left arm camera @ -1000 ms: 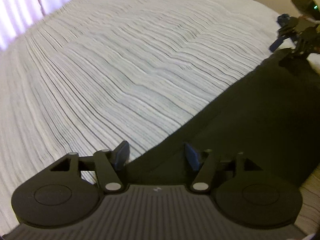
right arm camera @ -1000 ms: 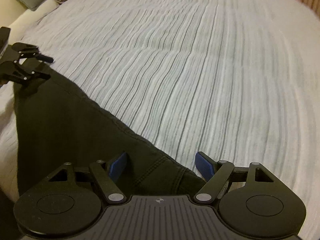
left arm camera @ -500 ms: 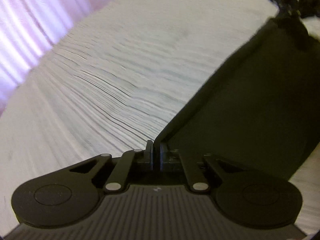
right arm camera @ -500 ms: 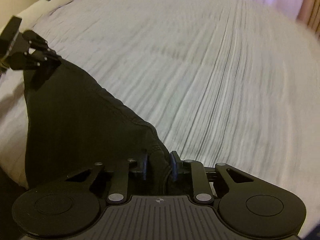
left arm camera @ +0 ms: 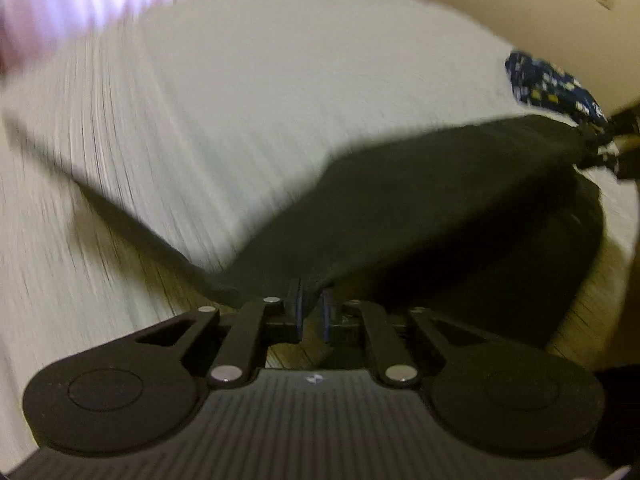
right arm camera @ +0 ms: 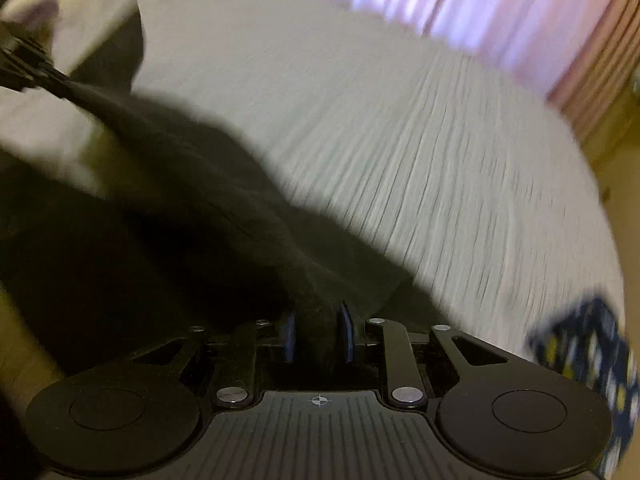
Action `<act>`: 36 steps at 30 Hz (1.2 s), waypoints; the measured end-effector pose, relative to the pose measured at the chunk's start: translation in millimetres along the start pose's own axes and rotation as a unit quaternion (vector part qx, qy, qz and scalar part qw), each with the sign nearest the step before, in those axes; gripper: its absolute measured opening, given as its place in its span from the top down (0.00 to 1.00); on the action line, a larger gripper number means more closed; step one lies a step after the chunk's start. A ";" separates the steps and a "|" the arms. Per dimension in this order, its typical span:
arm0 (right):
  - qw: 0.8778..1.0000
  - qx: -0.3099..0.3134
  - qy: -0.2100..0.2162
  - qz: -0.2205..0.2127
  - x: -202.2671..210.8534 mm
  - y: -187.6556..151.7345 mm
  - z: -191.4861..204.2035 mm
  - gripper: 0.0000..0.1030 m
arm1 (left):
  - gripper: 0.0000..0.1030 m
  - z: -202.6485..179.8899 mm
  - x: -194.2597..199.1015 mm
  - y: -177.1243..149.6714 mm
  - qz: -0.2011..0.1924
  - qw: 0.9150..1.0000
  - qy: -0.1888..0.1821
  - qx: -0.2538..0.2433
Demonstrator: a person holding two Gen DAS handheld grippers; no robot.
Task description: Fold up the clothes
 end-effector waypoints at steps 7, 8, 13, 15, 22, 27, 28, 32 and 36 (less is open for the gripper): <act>0.977 -0.190 -0.012 0.097 4.1 -47.8 9.8 0.28 | 0.79 -14.6 4.5 -50.5 -0.014 0.990 -0.037 0.138; 0.968 -0.230 -0.007 0.098 5.9 -50.6 3.6 0.28 | 0.76 -9.9 6.4 -52.7 -0.025 0.986 -0.034 0.160; 0.896 -0.428 0.025 0.112 5.6 -67.0 -47.6 0.28 | 0.71 31.0 13.8 -67.5 -0.093 0.944 0.012 0.315; 0.856 -0.503 0.042 0.109 5.8 -80.3 -69.1 0.28 | 0.70 49.2 12.4 -75.6 -0.122 0.917 0.038 0.378; 0.741 -0.664 0.062 0.085 -11.4 -120.2 -111.0 0.28 | 0.70 101.6 2.0 -111.1 -0.198 0.813 0.077 0.542; 0.681 -0.726 0.074 0.051 -23.3 -142.8 -126.3 0.28 | 0.69 104.7 -8.4 -119.5 -0.242 0.777 0.082 0.575; 0.679 -0.729 0.074 0.046 -26.3 -144.3 -128.9 0.28 | 0.68 104.1 -9.2 -120.0 -0.248 0.776 0.084 0.574; 0.668 -0.739 0.083 0.034 -41.2 -144.1 -132.7 0.31 | 0.88 103.0 -8.5 -119.4 -0.258 0.785 0.090 0.556; 0.687 -0.721 0.067 0.069 -61.7 -147.0 -132.4 0.71 | 0.98 103.1 2.2 -114.2 -0.263 0.803 0.083 0.528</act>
Point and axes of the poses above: each gripper's, at about its wrist camera, not at the fingertips, and x roughly against the way its jaws point, z to its left, y to its top, the point moved 2 cm from there along -x, roughly the way its jaws point, and after that the axes turned 12 degrees about -y, right-handed, at the moved point
